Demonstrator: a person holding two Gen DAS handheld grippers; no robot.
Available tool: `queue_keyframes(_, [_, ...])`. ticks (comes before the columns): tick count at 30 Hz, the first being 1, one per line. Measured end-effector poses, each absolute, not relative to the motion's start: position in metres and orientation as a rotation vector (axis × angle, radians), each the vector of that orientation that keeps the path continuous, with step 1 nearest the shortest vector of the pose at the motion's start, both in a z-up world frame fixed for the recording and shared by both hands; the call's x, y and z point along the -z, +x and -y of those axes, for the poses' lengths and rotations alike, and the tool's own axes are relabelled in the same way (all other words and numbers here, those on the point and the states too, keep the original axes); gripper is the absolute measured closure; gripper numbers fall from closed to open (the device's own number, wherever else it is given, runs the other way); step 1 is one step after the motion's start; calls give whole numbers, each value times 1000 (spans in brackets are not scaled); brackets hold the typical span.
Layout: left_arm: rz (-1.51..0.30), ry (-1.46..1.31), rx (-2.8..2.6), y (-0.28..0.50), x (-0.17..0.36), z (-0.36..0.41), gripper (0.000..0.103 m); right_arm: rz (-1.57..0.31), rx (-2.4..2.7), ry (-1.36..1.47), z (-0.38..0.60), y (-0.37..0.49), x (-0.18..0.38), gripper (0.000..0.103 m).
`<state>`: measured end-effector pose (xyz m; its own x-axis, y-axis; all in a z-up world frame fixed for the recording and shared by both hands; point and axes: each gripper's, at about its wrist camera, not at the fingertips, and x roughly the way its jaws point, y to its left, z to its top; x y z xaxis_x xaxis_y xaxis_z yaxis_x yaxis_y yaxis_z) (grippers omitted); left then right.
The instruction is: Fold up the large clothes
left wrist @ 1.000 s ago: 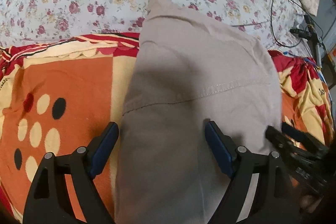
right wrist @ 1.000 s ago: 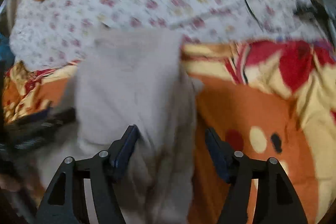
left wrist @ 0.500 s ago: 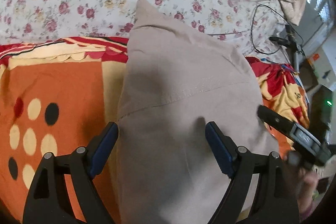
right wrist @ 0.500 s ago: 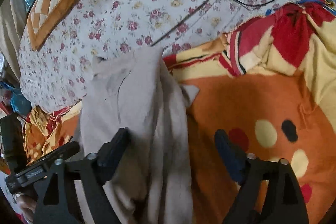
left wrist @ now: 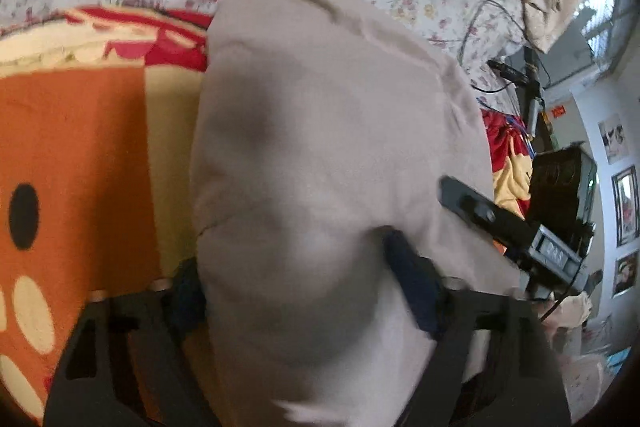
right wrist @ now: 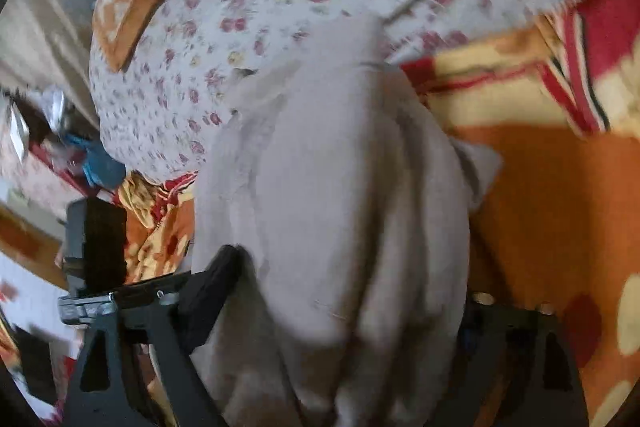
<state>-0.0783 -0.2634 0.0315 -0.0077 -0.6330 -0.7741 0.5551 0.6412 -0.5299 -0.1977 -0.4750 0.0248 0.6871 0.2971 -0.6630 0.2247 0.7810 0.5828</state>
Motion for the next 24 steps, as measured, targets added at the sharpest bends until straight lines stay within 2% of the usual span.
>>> queue_keyframes(2, [-1231, -64, 962, -83, -47, 256, 59, -811, -37, 657, 466, -199, -40, 54])
queue_keyframes(4, [-1209, -85, 979, -86, -65, 243, 61, -769, -75, 673, 460, -206, -56, 64])
queue_keyframes(9, [-1134, 10, 971, -119, -107, 207, 61, -717, -201, 697, 422, -220, -86, 66])
queue_keyframes(12, [-1122, 56, 932, -139, -108, 173, 60, -735, -269, 702, 395, -229, -82, 65])
queue_keyframes(17, [-1223, 113, 797, -155, -60, 147, 46, -939, -51, 519, 373, -237, -51, 34])
queue_keyframes(22, [-1094, 134, 691, -162, -83, 132, 42, -828, 2, 464, 373, -271, -101, 34])
queue_keyframes(24, [-1034, 145, 664, -166, -91, 135, 30, -815, -71, 358, 348, -268, -124, 37])
